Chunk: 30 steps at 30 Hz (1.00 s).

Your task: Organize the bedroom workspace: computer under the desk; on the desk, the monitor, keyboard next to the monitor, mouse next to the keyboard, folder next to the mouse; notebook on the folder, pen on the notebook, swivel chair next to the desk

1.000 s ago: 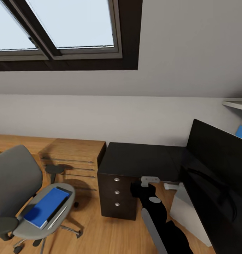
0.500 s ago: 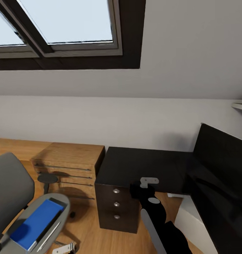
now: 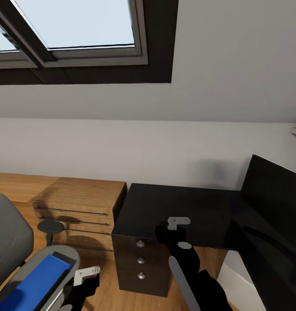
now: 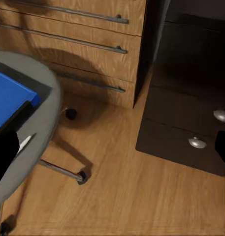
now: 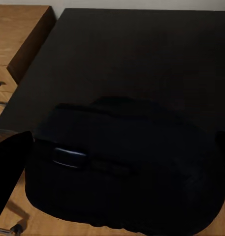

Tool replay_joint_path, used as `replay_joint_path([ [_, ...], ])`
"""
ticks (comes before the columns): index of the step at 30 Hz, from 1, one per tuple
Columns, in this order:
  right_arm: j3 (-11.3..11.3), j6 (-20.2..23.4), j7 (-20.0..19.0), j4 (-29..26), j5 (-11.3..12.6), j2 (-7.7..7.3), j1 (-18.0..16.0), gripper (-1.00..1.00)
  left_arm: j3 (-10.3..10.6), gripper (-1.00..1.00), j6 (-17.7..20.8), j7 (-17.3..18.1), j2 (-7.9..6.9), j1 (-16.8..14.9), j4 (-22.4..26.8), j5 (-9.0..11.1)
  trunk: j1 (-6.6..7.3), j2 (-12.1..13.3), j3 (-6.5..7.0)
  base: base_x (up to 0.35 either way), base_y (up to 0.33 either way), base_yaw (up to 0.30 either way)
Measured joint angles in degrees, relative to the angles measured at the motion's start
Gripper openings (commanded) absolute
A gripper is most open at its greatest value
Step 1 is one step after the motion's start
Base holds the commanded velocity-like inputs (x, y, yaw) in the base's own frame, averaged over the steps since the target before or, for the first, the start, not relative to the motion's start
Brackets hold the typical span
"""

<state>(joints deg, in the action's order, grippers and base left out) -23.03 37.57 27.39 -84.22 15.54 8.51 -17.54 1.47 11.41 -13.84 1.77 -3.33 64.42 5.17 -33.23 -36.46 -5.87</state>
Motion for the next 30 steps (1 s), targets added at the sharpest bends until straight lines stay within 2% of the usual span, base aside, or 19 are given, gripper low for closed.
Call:
replay_joint_path([
  [1,0.0,0.1,0.0,0.4,0.0,0.07,-0.4,-1.00,0.0,1.00,2.6,0.0,0.04,0.1,2.4,0.1,0.00,0.0,0.00,0.009,-0.005,0.000],
  [3,0.0,0.2,0.2,3.1,-0.1,0.81,-4.2,-1.00,0.1,1.00,10.9,0.0,0.12,0.4,11.2,0.7,0.00,0.0,0.01,0.005,-0.003,0.000],
  [5,0.1,0.3,0.2,6.0,0.0,1.28,-7.3,-1.00,0.2,1.00,14.3,0.0,0.14,0.5,15.5,1.3,0.00,0.0,0.00,0.003,-0.002,0.000],
  [8,0.6,0.0,0.0,21.3,0.9,1.49,-18.3,-1.00,0.8,1.00,21.9,0.0,0.43,0.6,24.4,3.0,-0.01,0.0,0.01,0.000,0.000,0.000],
  [10,0.8,-1.0,-0.2,31.8,3.9,1.49,-24.8,-1.00,1.2,1.00,24.3,-0.1,1.09,0.6,26.7,3.3,-0.01,0.0,0.00,0.000,0.000,0.000],
  [11,0.8,-1.6,-0.3,34.1,5.0,1.49,-26.1,-1.00,1.2,1.00,24.7,-0.1,1.21,0.6,27.0,3.4,0.00,0.0,0.00,0.000,0.000,0.000],
  [13,1.1,-4.2,-0.4,40.6,9.0,1.49,-29.1,-1.00,1.0,1.00,25.5,-0.2,1.46,0.6,27.7,3.4,0.00,0.0,0.00,0.000,0.000,0.000],
  [14,1.1,-6.3,-0.5,45.1,14.3,1.49,-30.8,-1.00,-1.9,1.00,25.8,-0.4,1.44,0.6,27.9,3.2,-0.01,0.0,-0.01,0.000,0.000,0.000],
  [16,0.9,-6.9,-0.4,47.2,15.2,1.49,-31.0,-1.00,-3.9,1.00,25.9,-0.4,1.44,0.6,27.9,3.3,0.00,0.0,-0.01,0.000,0.000,0.000],
  [19,0.8,-7.2,-0.4,49.2,15.7,1.49,-31.0,-1.00,-5.3,1.00,26.0,-0.3,1.45,0.6,27.9,3.2,0.00,0.0,-0.01,0.000,0.000,0.000],
  [23,0.6,-8.2,-0.4,49.8,15.7,1.49,-31.0,-1.00,-5.8,1.00,26.2,-0.3,1.44,0.6,27.8,3.2,0.00,0.0,-0.01,0.000,0.000,0.070],
  [30,-0.1,-9.0,-0.7,50.0,15.7,1.49,-31.0,-1.00,-5.9,1.00,26.1,-0.3,1.46,0.6,27.8,3.2,0.00,0.0,-0.16,0.000,0.000,0.247],
])
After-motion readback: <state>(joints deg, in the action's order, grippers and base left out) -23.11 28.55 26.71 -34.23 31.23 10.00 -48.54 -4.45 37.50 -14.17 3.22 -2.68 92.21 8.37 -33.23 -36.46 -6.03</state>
